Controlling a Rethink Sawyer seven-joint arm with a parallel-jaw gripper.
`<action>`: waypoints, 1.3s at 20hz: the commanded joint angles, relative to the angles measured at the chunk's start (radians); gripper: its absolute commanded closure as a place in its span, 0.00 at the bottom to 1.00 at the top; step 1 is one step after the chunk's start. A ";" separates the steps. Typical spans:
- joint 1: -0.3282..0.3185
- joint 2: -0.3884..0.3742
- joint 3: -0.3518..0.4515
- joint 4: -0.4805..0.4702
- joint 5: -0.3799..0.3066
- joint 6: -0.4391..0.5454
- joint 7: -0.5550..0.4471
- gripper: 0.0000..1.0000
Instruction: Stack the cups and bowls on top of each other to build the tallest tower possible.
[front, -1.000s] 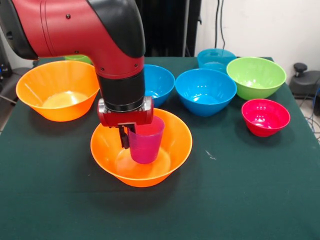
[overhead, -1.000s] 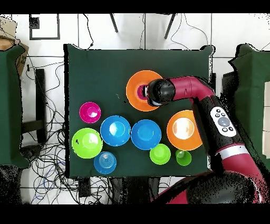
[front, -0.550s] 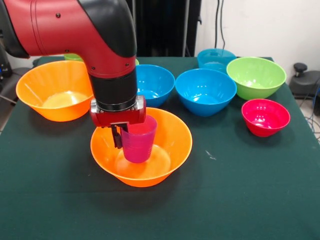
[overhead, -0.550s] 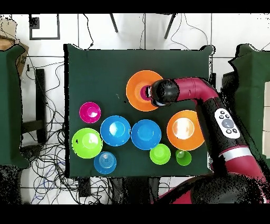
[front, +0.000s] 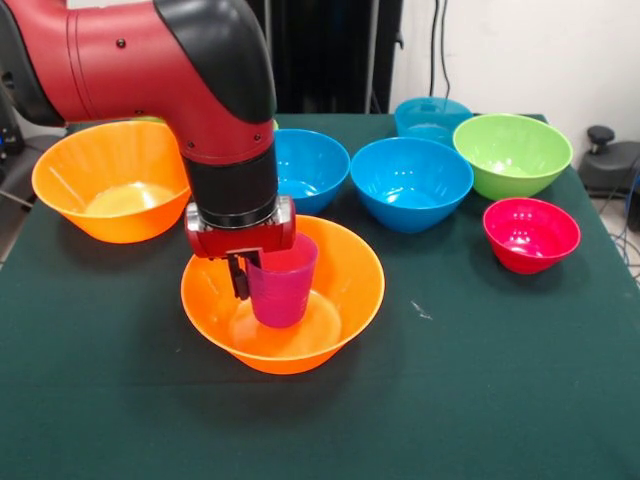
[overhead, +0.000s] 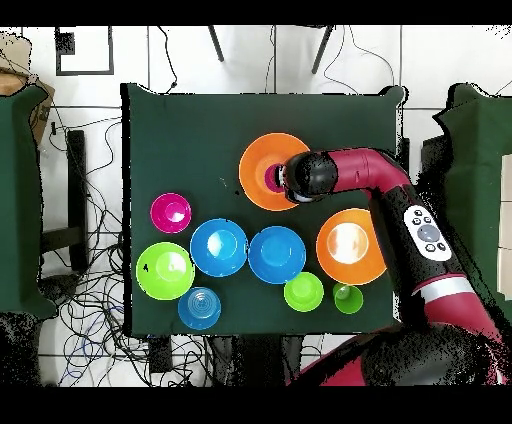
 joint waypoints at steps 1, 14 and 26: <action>0.044 0.032 -0.038 -0.082 -0.106 -0.021 -0.248 1.00; 0.036 0.017 -0.035 -0.063 -0.102 -0.027 -0.261 1.00; 0.039 0.018 -0.038 -0.063 -0.108 -0.034 -0.256 1.00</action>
